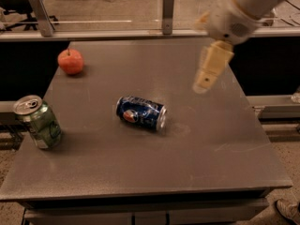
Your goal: Pick apple
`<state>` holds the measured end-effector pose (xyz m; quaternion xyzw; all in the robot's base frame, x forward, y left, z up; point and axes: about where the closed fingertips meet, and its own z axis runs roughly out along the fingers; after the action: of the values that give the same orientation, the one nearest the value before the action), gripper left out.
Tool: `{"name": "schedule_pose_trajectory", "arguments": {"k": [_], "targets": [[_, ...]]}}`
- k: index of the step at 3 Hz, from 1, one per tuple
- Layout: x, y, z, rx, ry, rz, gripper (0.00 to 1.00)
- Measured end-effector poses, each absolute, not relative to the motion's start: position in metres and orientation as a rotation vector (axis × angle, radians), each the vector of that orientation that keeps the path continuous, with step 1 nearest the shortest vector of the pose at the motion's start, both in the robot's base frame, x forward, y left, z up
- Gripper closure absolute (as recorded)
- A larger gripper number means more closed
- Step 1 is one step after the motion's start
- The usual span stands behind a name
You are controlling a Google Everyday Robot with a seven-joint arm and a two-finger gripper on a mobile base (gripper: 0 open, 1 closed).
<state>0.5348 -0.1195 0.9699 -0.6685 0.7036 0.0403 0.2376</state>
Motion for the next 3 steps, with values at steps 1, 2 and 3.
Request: {"name": "schedule_pose_trajectory", "arguments": {"k": [1,2,3], "targets": [[0.598,-0.03,0.965,-1.874,1.695,0.321,0.0],[0.638,0.04,0.962,-1.827,1.557,0.519,0.0],[0.654,0.069,0.984,-1.674,1.547,0.567,0.0]]}}
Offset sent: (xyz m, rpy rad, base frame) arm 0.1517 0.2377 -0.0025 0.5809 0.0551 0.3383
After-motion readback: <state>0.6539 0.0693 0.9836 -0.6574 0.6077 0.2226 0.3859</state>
